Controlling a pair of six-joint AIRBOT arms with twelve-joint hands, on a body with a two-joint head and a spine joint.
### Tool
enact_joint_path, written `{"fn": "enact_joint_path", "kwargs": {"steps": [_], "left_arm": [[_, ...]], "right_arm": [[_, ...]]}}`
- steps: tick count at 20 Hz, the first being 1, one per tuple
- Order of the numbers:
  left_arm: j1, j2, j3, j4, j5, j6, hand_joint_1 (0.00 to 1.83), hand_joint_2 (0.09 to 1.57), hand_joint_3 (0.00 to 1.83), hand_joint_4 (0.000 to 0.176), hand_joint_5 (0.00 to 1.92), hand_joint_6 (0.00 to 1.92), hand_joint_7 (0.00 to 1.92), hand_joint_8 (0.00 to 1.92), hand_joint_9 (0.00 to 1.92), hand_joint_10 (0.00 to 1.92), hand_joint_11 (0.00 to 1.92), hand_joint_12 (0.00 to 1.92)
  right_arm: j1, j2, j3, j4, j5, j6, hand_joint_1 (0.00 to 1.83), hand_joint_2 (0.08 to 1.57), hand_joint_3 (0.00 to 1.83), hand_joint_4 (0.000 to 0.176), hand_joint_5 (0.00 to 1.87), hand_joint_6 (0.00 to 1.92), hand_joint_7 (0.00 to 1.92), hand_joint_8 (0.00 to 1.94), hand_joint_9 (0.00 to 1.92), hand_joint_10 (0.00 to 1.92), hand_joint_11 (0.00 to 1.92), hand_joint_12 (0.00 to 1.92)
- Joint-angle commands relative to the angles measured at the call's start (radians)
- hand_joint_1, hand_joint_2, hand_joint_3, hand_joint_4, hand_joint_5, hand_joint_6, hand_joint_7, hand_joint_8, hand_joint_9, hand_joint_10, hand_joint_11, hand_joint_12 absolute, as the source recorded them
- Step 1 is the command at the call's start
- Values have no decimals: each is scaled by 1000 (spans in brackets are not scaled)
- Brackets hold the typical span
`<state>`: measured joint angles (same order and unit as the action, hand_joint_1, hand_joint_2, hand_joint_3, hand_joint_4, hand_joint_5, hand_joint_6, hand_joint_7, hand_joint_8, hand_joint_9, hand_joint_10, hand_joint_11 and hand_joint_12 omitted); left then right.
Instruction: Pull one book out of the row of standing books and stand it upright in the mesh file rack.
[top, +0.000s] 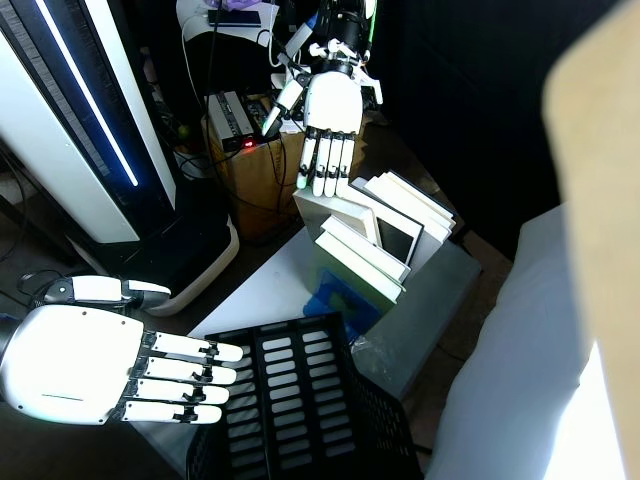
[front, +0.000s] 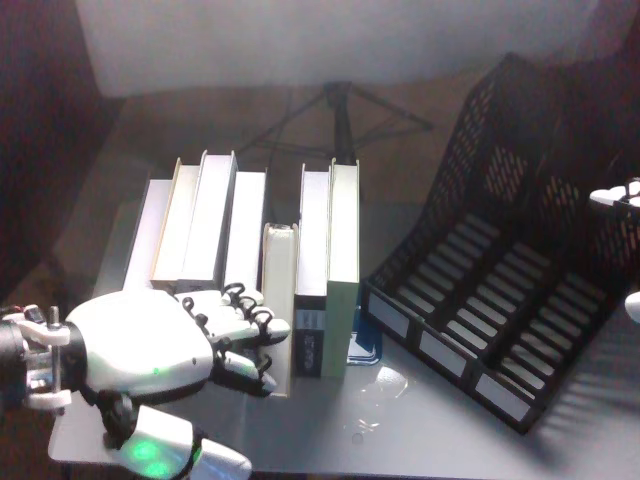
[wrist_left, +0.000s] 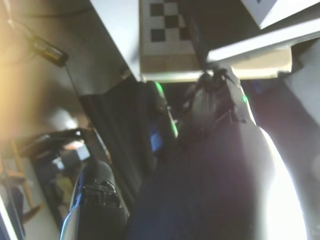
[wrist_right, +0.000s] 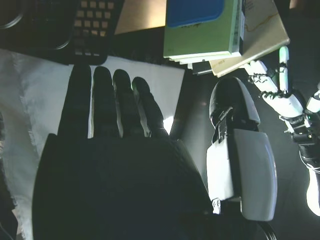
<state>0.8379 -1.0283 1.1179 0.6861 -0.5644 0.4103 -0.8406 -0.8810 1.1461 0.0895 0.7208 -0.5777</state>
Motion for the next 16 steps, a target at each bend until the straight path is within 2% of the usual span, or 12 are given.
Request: {"fn": "enact_joint_path", "kwargs": {"steps": [1,3,4,5,6,7,10,11,14,16], "left_arm": [[-3,0,-8,5,-71,-8,4,1164,11,0,500,5,0,0,0,0,0,0],[-23,1,-5,49,-54,-21,4,1164,11,0,500,5,0,0,0,0,0,0],[-43,-4,3,102,-38,-56,4,1164,11,0,500,5,0,0,0,0,0,0],[-49,-7,9,116,-36,-70,4,1164,11,0,500,5,0,0,0,0,0,0],[-54,-8,11,127,-30,-74,0,1161,9,0,530,17,0,0,0,0,0,0],[-57,-10,12,144,-27,-82,0,1156,6,0,575,35,0,0,0,0,0,0],[-78,-21,11,269,-17,-163,0,1167,9,0,661,67,0,0,0,0,0,0],[-86,-20,10,290,-17,-171,0,1163,6,0,606,41,0,0,0,0,0,0],[-99,-13,13,304,-8,-176,0,1185,14,0,605,37,2,1,0,0,0,0],[-102,-14,15,312,-8,-184,0,1158,0,0,708,77,46,17,0,0,0,0]], "right_arm": [[-3,9,0,20,104,3,340,1213,0,16,0,0,0,0,0,0,0,0],[-7,9,0,26,104,3,340,1213,0,16,0,0,0,0,0,0,0,0],[-9,9,-1,28,105,3,340,1213,0,16,0,0,0,0,0,0,0,0],[-10,9,-1,29,106,3,340,1213,0,16,0,0,0,0,0,0,0,0],[-10,9,-1,30,106,3,345,1219,0,5,0,0,0,0,0,0,0,0],[-10,9,-1,30,107,3,333,1219,0,3,0,0,0,0,0,0,0,0],[-13,9,-3,32,107,3,319,1212,0,0,0,0,0,0,0,0,0,0],[-14,9,-3,33,107,3,321,1213,0,0,0,0,0,0,0,0,0,0],[-16,9,-4,35,107,3,328,1212,0,0,0,0,0,0,0,0,0,0],[-17,9,-4,37,107,3,317,1207,0,0,0,0,0,0,0,0,0,0]]}}
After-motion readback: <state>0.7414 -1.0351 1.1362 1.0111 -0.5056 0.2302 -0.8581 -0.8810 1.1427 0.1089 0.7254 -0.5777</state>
